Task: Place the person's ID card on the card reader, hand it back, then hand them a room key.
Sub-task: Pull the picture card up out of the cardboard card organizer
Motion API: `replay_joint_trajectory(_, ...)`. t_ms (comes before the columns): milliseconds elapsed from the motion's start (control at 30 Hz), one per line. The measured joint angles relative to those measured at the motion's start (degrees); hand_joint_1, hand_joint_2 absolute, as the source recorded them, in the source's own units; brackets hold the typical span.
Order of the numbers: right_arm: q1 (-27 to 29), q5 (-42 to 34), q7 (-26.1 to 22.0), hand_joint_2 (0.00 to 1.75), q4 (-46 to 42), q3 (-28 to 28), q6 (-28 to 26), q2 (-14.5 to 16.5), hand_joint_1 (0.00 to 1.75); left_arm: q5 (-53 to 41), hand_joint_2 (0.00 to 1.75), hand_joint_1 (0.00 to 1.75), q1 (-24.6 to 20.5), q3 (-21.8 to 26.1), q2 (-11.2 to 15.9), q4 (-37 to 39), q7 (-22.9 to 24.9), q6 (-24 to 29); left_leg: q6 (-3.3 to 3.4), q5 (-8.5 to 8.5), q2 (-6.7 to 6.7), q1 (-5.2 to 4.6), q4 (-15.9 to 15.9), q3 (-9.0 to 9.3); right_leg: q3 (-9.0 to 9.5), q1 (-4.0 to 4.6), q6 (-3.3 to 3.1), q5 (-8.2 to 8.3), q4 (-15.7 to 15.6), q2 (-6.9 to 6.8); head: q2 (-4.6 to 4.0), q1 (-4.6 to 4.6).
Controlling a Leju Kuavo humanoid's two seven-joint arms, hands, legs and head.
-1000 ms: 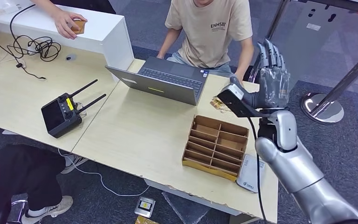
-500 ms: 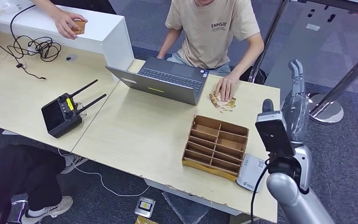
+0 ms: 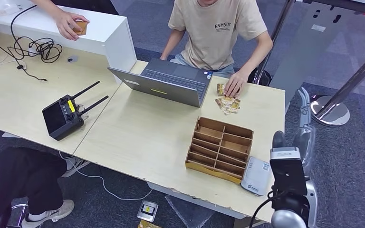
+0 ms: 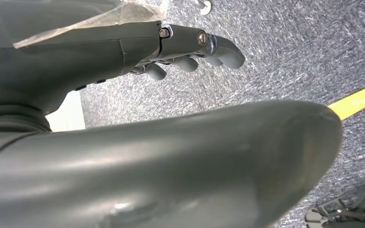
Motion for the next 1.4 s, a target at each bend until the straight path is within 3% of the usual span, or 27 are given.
replay_joint_trajectory(800, 1.2, -1.1, 0.1, 0.0, -2.1, 0.1, -0.1, 0.3, 0.0, -0.2, 0.0, 0.0, 0.0, 0.0, 0.1, 0.0, 0.0, 0.0, 0.0, 0.0, 0.01, 0.0, 0.0, 0.0, 0.0, 0.0, 0.0, 0.0, 0.0, 0.0, 0.0, -0.01)
replay_joint_trajectory(1400, 5.2, -6.6, -1.3, 0.0, -6.0, -0.3, -0.3, -1.1, 0.0, -2.4, 0.0, 0.0, -0.1, 0.0, -0.2, 0.0, 0.3, -0.3, 0.0, 0.0, 0.02, 0.0, 0.0, 0.01, -0.01, 0.0, 0.0, 0.0, 0.0, 0.01, 0.0, -0.01)
